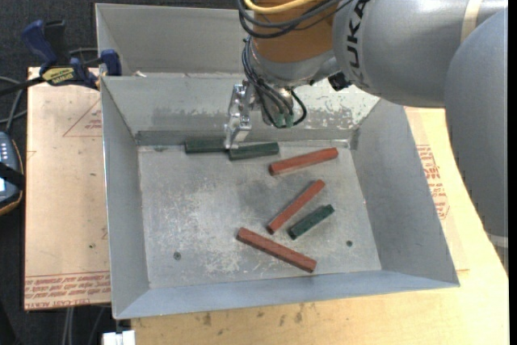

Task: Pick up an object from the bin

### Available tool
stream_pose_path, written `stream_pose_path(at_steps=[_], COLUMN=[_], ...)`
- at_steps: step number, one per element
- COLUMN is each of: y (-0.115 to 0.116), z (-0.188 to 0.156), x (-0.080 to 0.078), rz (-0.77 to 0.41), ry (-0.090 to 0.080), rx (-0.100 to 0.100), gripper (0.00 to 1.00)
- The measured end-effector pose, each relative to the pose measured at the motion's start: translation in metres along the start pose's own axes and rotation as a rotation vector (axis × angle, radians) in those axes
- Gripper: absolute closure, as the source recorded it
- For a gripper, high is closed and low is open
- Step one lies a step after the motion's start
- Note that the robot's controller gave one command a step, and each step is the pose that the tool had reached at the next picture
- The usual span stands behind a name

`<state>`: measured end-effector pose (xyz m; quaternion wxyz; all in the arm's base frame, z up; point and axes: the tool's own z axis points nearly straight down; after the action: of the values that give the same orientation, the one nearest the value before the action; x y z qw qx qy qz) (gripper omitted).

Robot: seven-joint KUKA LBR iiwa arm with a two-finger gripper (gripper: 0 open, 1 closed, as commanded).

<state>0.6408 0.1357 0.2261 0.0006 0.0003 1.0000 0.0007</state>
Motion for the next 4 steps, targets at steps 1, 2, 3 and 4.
stream_pose_path(at_steps=[1, 2, 3, 4], y=[-0.006, -0.006, -0.044, -0.079], z=[0.084, 0.083, 0.089, 0.116], x=[0.007, 0.006, 0.035, 0.039], rz=[0.033, 0.034, -0.059, -0.158], ry=[0.002, 0.0, 0.0, -0.002], rx=[0.0, 0.0, -0.001, 0.001], gripper=[0.0, 0.0, 0.0, 0.0])
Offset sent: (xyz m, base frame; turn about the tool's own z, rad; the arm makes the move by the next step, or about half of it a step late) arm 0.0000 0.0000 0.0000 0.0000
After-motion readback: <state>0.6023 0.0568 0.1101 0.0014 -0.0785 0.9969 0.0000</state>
